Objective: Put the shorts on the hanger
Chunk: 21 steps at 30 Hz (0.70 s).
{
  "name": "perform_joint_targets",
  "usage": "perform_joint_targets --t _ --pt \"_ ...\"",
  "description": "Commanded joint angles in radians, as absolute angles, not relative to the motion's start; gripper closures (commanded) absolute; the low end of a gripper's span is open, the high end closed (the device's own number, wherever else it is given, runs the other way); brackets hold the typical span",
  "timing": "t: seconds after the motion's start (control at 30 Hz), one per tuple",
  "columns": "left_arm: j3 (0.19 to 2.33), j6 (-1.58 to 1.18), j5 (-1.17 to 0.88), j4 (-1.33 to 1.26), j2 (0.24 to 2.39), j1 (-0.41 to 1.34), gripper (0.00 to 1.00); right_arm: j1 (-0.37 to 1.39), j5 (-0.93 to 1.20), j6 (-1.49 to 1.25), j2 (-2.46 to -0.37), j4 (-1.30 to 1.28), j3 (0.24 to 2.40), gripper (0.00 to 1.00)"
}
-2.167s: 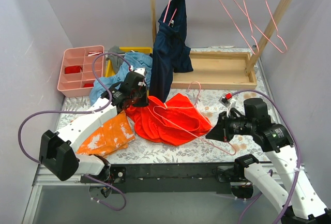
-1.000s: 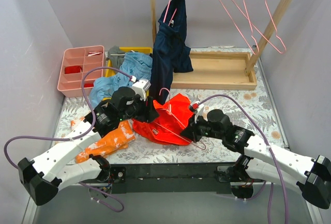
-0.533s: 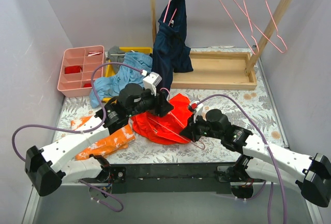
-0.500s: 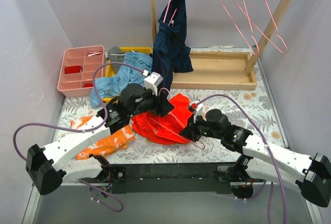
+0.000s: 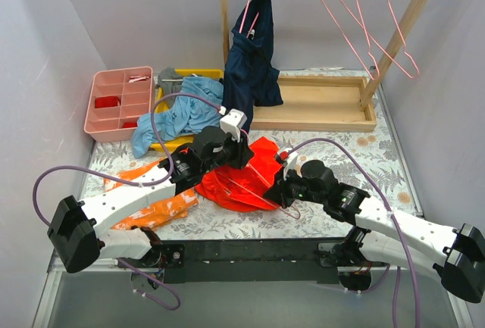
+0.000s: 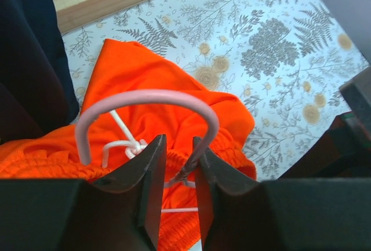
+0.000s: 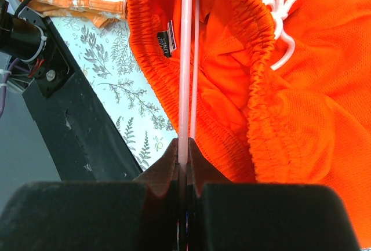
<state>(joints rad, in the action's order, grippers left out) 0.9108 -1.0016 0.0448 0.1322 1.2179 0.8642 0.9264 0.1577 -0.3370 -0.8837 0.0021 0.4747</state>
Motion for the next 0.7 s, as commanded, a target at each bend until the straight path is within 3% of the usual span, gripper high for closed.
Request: perform_joint_targets --t 0.0,0.03,0.13,0.17,0.27,0.4,0.67 --pt "0.893 -0.97 0.104 0.112 1.207 0.874 0.91 0.936 0.129 -0.334 -0.871 0.031 0.522 0.99" --pt "0.888 -0.962 0.124 0.11 1.203 0.879 1.0 0.936 0.123 -0.334 -0.871 0.019 0.529 0.99" --pt "0.873 -0.933 0.167 0.112 1.171 0.879 1.0 0.936 0.086 -0.359 -0.833 -0.064 0.561 0.7" --pt "0.87 -0.928 0.178 0.112 1.163 0.879 1.0 0.936 0.066 -0.386 -0.815 -0.087 0.578 0.53" --pt "0.867 -0.91 0.179 0.126 1.144 0.884 1.0 0.936 -0.058 -0.432 -0.726 -0.208 0.642 0.36" --pt "0.87 -0.896 0.153 0.143 1.135 0.887 1.0 0.933 -0.34 -0.589 -0.69 -0.48 0.724 0.32" --pt "0.861 -0.867 0.083 0.13 1.108 0.893 1.0 0.9 -0.213 -0.66 -0.765 -0.431 0.592 0.3"
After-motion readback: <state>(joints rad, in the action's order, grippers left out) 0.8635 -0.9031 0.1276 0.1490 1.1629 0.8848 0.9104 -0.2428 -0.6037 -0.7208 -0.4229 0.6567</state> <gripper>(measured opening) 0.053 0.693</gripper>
